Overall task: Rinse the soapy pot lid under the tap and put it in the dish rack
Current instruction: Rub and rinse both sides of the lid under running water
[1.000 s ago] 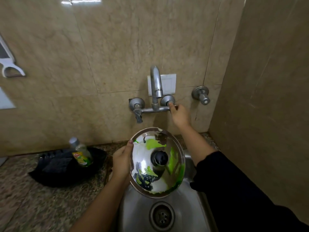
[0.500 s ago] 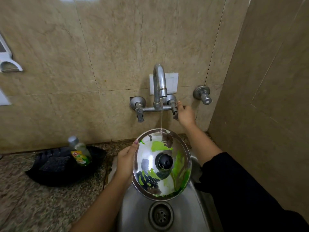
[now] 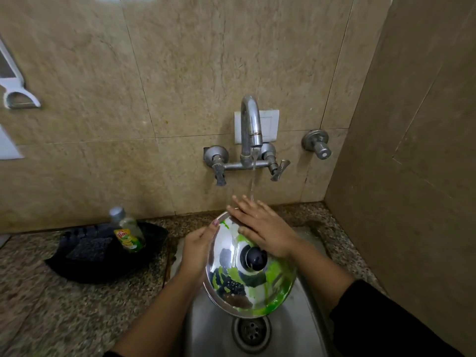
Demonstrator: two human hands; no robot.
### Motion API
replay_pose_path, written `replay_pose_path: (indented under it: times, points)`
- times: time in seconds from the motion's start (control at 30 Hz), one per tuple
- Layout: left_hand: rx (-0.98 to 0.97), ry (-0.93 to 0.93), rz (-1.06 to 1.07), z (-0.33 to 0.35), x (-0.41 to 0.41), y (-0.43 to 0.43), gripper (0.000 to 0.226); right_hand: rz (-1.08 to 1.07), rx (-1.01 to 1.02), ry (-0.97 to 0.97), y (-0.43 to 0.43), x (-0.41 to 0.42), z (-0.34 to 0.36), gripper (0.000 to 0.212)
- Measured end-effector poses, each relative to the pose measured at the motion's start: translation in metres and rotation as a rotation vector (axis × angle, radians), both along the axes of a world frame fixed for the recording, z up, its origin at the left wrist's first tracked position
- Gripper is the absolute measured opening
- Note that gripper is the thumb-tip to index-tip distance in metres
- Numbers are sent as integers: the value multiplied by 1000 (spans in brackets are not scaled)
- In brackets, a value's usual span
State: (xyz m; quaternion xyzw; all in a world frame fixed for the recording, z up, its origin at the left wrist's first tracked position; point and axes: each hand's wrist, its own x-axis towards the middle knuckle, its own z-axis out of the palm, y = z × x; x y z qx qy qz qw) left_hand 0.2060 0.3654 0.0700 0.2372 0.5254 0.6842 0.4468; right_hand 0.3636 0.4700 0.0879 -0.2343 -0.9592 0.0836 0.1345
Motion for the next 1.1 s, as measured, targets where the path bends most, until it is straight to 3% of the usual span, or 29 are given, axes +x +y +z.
replay_pose_path:
  times: [0.13, 0.33, 0.47, 0.63, 0.83, 0.97, 1.1]
  points:
    - [-111, -27, 130, -9, -13, -5, 26, -58, 20, -13, 8, 37, -26, 54]
    - [-143, 2, 128, -6, -12, -5, 24, 10, -10, 18, 5, 7, -17, 50]
    - [-198, -52, 258, -12, -24, -6, 27, -98, -2, 57, -4, 28, -37, 57]
    - [-201, -35, 262, -18, -6, -5, 32, -250, -97, 98, 6, 10, -33, 67]
    - [-227, -127, 414, -28, -5, 0, 37, -333, -54, 107, -62, 1, -67, 65]
    - [-198, -65, 437, -33, 2, -4, 24, -597, -161, 134, -18, -1, -57, 66]
    - [-165, -117, 534, -25, 4, -1, 31, -481, -111, 182, -52, -12, -59, 65]
